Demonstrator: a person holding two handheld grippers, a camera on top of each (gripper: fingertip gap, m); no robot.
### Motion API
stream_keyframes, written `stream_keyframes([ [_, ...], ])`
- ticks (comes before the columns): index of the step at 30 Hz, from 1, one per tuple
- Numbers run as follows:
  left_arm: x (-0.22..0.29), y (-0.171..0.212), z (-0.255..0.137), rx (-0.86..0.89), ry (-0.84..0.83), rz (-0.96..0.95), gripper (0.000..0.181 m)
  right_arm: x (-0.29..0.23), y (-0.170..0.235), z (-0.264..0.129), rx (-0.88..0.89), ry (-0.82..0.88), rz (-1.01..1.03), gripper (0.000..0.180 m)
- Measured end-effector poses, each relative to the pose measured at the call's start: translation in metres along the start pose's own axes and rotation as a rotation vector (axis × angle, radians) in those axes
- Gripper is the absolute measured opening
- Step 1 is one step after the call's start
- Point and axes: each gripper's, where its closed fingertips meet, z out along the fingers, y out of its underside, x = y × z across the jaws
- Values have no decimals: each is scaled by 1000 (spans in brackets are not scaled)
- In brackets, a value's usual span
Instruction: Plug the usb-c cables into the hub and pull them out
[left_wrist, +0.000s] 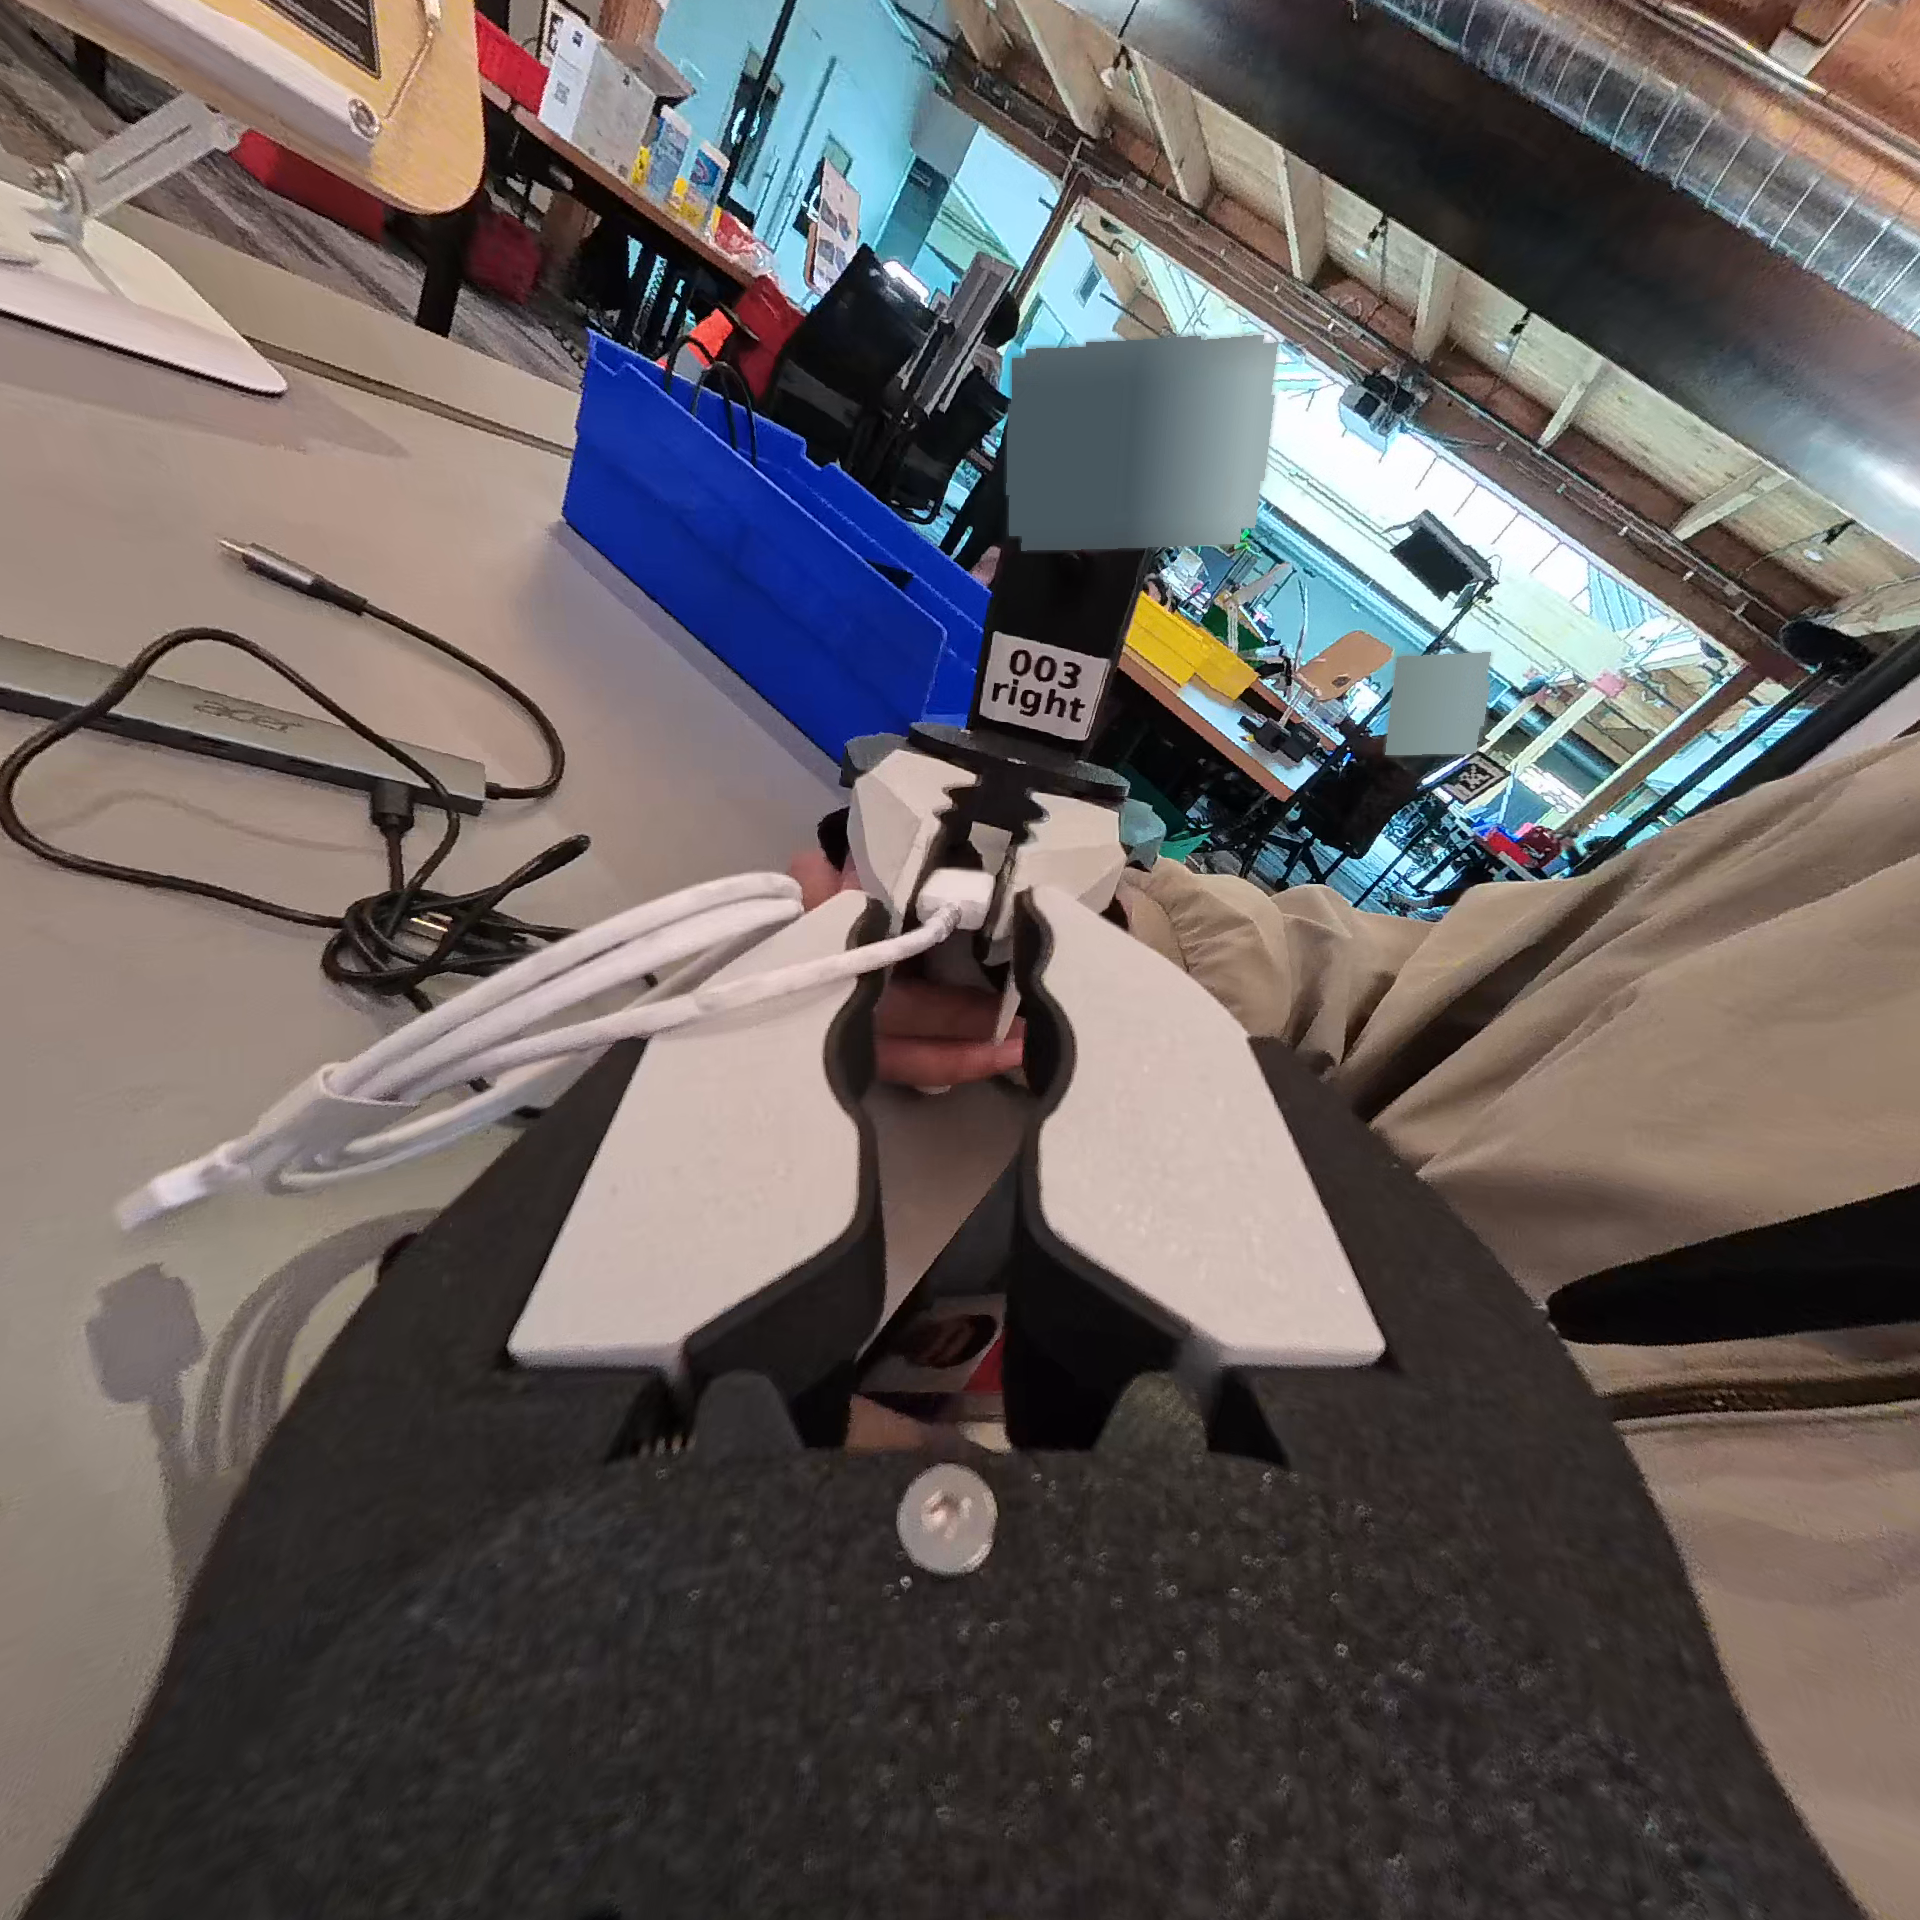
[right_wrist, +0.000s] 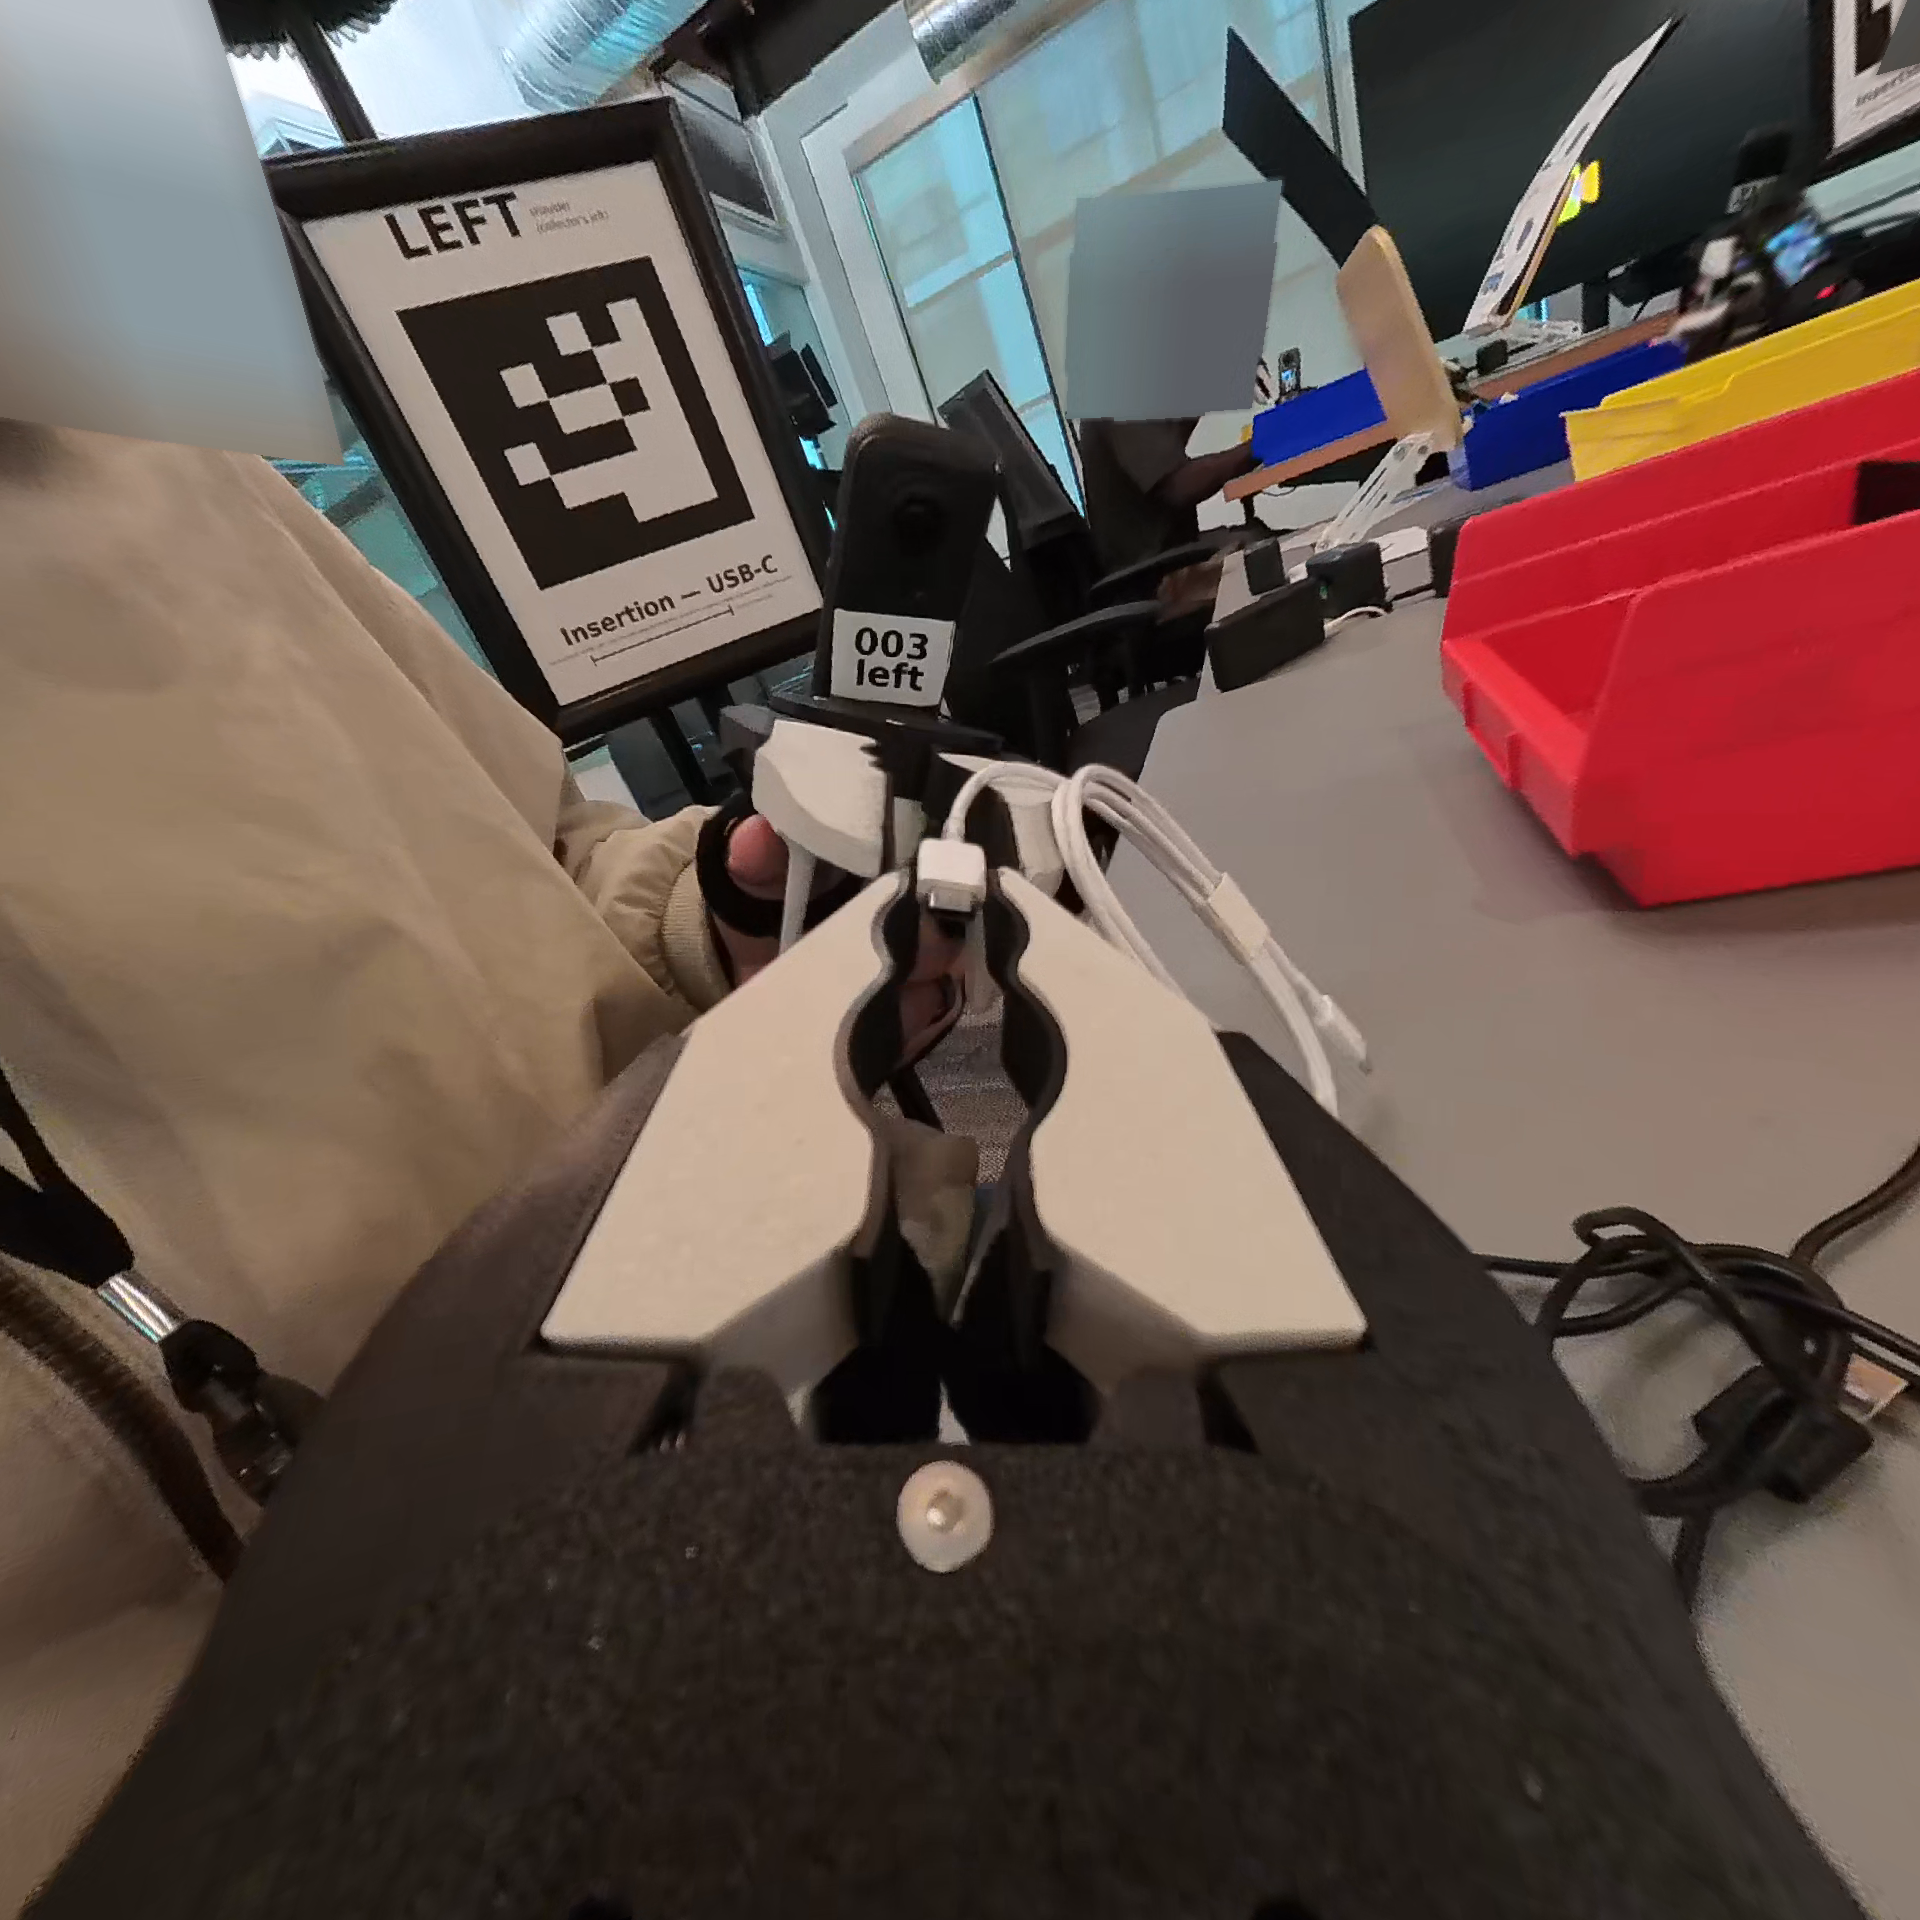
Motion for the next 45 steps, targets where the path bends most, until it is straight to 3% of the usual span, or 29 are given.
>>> stream_keyframes([
  [5,0,-2,-2,12,5,1,5,-1,10,-1,-70,-11,8,12],
  [19,8,13,-5,-117,36,158,7,-13,24,-5,-196,-96,77,11],
  [24,8,19,-5,-159,41,169,16,-14,14,-10,-167,-105,88,11],
  [45,7,26,-2,-198,47,183,10,-13,33,-11,-278,-81,43,11],
])
